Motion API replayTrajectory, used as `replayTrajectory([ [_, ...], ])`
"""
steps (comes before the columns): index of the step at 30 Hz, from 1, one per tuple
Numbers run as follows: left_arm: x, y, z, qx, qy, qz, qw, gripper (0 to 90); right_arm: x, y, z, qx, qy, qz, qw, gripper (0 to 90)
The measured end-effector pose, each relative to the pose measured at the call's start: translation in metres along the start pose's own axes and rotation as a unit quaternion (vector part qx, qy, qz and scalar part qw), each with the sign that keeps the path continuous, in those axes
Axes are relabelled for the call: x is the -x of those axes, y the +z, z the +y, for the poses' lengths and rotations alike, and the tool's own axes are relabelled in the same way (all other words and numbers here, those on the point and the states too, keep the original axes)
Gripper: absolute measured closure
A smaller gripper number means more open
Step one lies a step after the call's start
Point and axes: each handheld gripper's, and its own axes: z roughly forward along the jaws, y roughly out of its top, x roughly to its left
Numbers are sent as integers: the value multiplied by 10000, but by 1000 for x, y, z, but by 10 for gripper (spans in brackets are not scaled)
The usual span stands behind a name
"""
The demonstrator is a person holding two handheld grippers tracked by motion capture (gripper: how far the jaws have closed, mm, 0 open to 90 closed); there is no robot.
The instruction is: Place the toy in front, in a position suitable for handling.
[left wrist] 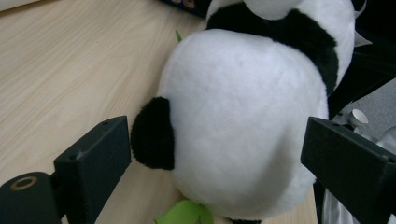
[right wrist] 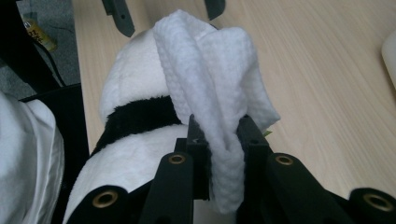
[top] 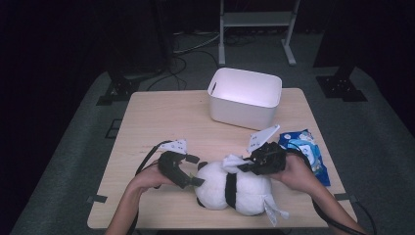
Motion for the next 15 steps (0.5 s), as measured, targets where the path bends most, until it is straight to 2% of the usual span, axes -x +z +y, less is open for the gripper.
replayTrajectory([
  [5, -5, 8, 2, -84, -48, -179, 9998, 21, -8, -1, 1, -23, -55, 25, 10000, 777],
  [10, -9, 18, 5, -55, -124, -506, 9986, 13, -10, -2, 0, 1, -67, 81, 9999, 777],
  [15, -11, 30, 3, -121, -254, -960, 9950, 9, -11, -2, -1, 29, -96, 149, 9998, 777],
])
